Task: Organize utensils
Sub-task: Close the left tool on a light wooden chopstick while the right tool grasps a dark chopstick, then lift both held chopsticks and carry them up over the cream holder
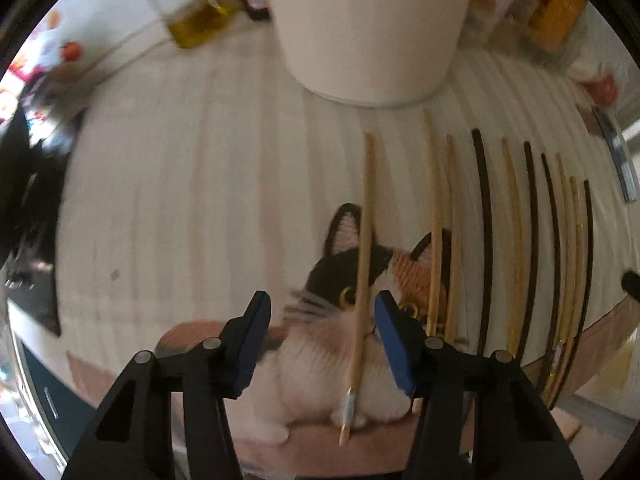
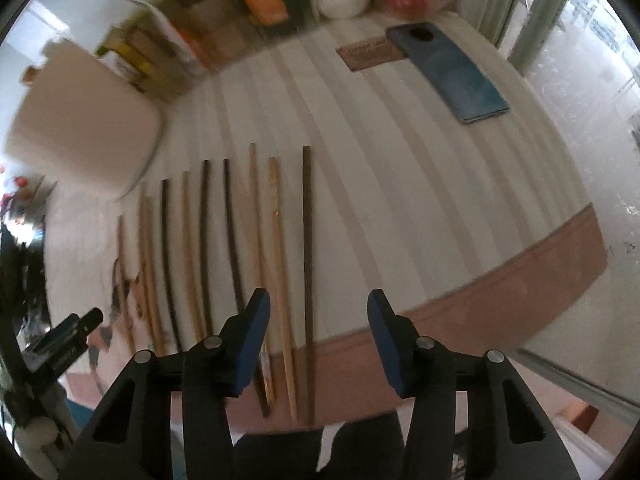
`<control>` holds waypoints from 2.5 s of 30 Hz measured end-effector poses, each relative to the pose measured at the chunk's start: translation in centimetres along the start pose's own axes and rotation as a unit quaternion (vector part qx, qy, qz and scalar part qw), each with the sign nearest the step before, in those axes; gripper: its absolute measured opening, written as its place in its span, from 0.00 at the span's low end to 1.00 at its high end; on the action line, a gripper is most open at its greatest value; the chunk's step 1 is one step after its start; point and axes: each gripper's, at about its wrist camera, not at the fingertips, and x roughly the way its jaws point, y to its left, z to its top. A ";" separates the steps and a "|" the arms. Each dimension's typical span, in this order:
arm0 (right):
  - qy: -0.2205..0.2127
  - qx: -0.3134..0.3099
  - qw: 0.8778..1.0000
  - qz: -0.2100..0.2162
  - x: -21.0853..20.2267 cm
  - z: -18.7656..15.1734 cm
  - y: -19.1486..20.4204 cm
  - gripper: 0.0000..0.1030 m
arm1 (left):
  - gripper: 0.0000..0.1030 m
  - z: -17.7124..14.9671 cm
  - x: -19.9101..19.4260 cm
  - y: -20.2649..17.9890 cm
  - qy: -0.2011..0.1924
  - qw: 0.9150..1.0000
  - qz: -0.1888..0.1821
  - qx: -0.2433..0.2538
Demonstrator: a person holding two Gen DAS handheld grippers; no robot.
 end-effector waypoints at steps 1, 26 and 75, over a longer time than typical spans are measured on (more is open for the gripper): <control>0.004 0.001 1.000 -0.010 0.9 0.6 0.3 0.48 | 0.49 0.2 0.4 -0.2 0.002 1.000 -0.002 0.007; 0.097 -0.084 0.990 -0.053 7.4 6.7 2.6 0.06 | 0.04 -0.8 2.0 6.1 0.045 0.991 -0.041 -0.119; -0.128 -0.114 0.983 0.069 -9.6 8.9 10.6 0.06 | 0.04 2.8 -15.8 -2.1 -0.187 0.979 -0.022 -0.084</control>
